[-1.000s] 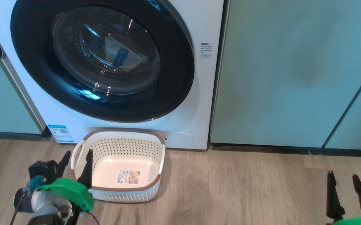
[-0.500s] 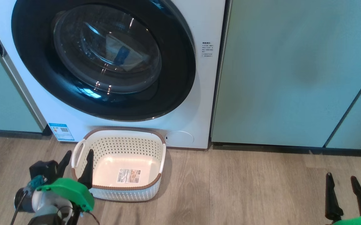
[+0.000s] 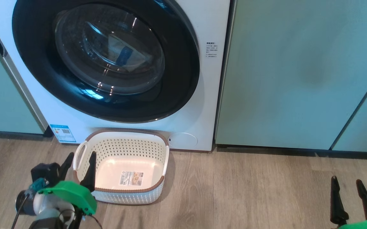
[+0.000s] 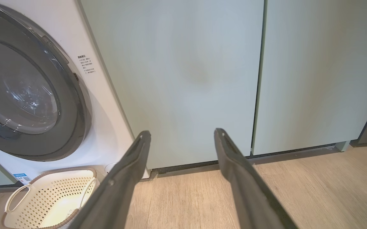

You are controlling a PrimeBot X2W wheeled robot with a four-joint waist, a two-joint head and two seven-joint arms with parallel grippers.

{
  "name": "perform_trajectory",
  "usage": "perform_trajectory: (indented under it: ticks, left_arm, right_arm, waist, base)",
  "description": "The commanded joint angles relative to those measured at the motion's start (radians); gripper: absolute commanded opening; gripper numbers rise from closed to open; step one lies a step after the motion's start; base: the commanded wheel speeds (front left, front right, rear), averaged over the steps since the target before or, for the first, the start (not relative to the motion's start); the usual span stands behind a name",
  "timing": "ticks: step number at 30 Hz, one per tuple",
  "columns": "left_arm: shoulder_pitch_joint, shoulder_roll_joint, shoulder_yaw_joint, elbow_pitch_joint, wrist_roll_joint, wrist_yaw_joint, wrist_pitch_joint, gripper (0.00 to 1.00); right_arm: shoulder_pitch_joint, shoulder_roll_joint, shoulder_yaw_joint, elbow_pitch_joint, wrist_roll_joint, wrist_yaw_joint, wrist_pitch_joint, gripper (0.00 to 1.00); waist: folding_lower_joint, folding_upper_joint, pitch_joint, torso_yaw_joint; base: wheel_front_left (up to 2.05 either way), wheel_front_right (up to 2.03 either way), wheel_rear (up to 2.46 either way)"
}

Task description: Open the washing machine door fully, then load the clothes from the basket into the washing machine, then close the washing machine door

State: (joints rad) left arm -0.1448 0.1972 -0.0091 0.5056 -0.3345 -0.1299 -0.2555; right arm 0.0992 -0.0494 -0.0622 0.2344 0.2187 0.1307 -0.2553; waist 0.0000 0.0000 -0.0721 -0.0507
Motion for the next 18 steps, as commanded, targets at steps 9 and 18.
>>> perform_trajectory:
  ticks: [9,18]
  left_arm:
    - [-0.037,0.026,0.025,-0.029,-0.006,-0.001,-0.006,1.00]
    - [0.035,-0.024,-0.016,0.045,-0.003,0.001,0.001,0.00]
  right_arm:
    - [-0.042,-0.006,0.027,-0.018,-0.001,0.000,-0.006,1.00]
    - [0.015,0.000,0.007,0.070,0.002,0.000,0.001,0.00]
  waist:
    - [0.0000,0.0000,-0.001,0.002]
    - [0.0000,0.0000,-0.001,0.003]
  base:
    - [0.00,0.00,0.00]
    - [0.00,0.00,0.00]
